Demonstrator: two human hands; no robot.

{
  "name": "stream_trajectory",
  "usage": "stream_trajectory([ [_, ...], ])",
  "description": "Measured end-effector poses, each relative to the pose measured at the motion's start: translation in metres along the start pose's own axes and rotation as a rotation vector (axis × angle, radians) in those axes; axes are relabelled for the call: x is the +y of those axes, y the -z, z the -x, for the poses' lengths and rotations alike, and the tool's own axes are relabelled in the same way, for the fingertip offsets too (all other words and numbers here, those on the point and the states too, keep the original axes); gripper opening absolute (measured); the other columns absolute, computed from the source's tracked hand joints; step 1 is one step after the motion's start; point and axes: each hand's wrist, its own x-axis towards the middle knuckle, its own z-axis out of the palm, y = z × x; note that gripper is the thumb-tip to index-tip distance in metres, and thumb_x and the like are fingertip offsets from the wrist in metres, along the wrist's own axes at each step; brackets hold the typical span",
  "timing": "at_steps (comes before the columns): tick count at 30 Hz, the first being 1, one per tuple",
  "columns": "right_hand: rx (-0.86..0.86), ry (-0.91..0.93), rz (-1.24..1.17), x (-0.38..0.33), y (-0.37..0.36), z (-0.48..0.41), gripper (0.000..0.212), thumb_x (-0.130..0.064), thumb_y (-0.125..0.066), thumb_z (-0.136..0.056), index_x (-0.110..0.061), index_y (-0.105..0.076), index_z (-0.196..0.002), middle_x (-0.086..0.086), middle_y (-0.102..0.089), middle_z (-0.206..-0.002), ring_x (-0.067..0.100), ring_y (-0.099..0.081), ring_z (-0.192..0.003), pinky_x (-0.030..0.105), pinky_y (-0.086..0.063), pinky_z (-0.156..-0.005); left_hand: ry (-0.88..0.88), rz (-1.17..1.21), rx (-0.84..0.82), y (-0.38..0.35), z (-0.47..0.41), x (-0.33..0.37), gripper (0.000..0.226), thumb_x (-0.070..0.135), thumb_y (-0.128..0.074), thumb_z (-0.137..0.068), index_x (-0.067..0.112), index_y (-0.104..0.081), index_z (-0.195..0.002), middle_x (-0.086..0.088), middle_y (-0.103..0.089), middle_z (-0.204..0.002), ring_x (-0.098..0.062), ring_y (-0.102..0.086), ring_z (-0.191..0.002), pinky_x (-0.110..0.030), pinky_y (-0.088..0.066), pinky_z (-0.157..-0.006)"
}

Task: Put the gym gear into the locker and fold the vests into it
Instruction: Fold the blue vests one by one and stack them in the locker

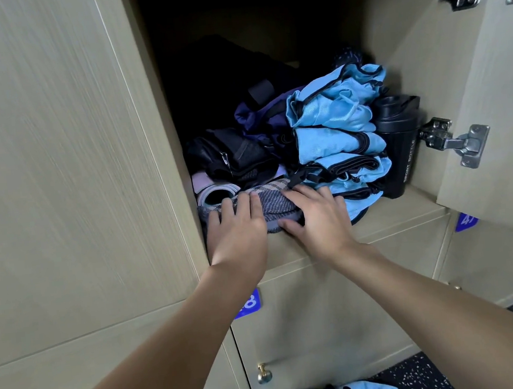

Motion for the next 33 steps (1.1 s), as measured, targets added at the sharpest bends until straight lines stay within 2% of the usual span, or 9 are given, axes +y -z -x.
stream_trajectory([
  [7, -0.008, -0.024, -0.026, -0.005, 0.01, 0.005, 0.06, -0.045, -0.065, -0.088, -0.029, -0.047, -0.144, -0.007, -0.049, -0.14, 0.02, -0.04, -0.121, 0.036, -0.031, -0.094, 0.023, 0.069, 0.035, -0.001, 0.0, -0.003, 0.075, 0.03, -0.058, -0.094, 0.014, -0.017, -0.155, -0.006, -0.032, -0.148, -0.03, -0.038, -0.126, -0.04, -0.033, -0.1],
  [12, 0.013, -0.029, 0.02, -0.012, 0.023, 0.017, 0.06, -0.043, -0.068, -0.087, -0.028, -0.05, -0.142, -0.001, -0.043, -0.146, 0.024, -0.038, -0.127, 0.038, -0.029, -0.097, 0.02, 0.131, 0.111, 0.005, 0.007, -0.002, 0.064, 0.034, -0.05, -0.098, 0.014, -0.024, -0.153, -0.01, -0.036, -0.146, -0.031, -0.042, -0.124, -0.043, -0.034, -0.104],
  [15, 0.033, -0.053, 0.003, -0.017, 0.036, 0.025, 0.06, -0.041, -0.072, -0.084, -0.027, -0.053, -0.139, 0.002, -0.044, -0.145, 0.026, -0.04, -0.127, 0.039, -0.03, -0.096, -0.001, 0.195, 0.132, 0.014, 0.014, -0.003, 0.058, 0.037, -0.044, -0.1, 0.014, -0.029, -0.15, -0.012, -0.034, -0.148, -0.033, -0.039, -0.129, -0.045, -0.03, -0.107],
  [18, 0.011, -0.073, -0.016, -0.021, 0.05, 0.04, 0.058, -0.036, -0.074, -0.082, -0.022, -0.057, -0.135, 0.005, -0.048, -0.137, 0.028, -0.042, -0.126, 0.041, -0.031, -0.097, -0.043, 0.259, 0.173, 0.025, 0.024, -0.004, 0.052, 0.033, -0.052, -0.096, 0.014, -0.041, -0.144, -0.014, -0.037, -0.148, -0.036, -0.038, -0.132, -0.048, -0.03, -0.108],
  [23, -0.072, -0.156, -0.06, -0.019, 0.062, 0.085, 0.044, -0.031, -0.068, -0.088, -0.017, -0.059, -0.128, 0.006, -0.048, -0.128, 0.025, -0.043, -0.124, 0.038, -0.031, -0.098, -0.177, 0.389, 0.22, 0.035, 0.052, 0.002, 0.037, 0.023, -0.056, -0.089, 0.009, -0.06, -0.122, -0.017, -0.053, -0.125, -0.04, -0.048, -0.115, -0.049, -0.037, -0.093],
  [27, -0.147, -0.251, -0.076, -0.007, 0.058, 0.137, 0.037, -0.024, -0.065, -0.089, -0.015, -0.06, -0.125, 0.006, -0.052, -0.126, 0.026, -0.05, -0.121, 0.042, -0.036, -0.099, -0.359, 0.587, 0.02, 0.015, 0.088, 0.028, 0.033, 0.021, -0.057, -0.09, 0.011, -0.062, -0.121, -0.015, -0.058, -0.119, -0.038, -0.05, -0.112, -0.047, -0.04, -0.096],
  [30, -0.217, -0.351, -0.08, 0.005, 0.047, 0.185, 0.035, -0.025, -0.064, -0.09, -0.015, -0.062, -0.123, 0.008, -0.056, -0.125, 0.028, -0.053, -0.116, 0.046, -0.039, -0.102, -0.479, 0.565, -0.179, -0.016, 0.118, 0.05, 0.032, 0.026, -0.054, -0.091, 0.016, -0.06, -0.121, -0.008, -0.06, -0.12, -0.031, -0.052, -0.114, -0.041, -0.042, -0.097],
  [33, -0.304, -0.432, -0.097, 0.018, 0.031, 0.237, 0.031, -0.028, -0.064, -0.092, -0.015, -0.064, -0.119, 0.005, -0.058, -0.114, 0.026, -0.057, -0.106, 0.044, -0.042, -0.098, -0.491, 0.578, -0.381, -0.051, 0.143, 0.07, 0.028, 0.027, -0.053, -0.092, 0.016, -0.06, -0.118, -0.006, -0.062, -0.114, -0.03, -0.056, -0.11, -0.04, -0.045, -0.092],
])
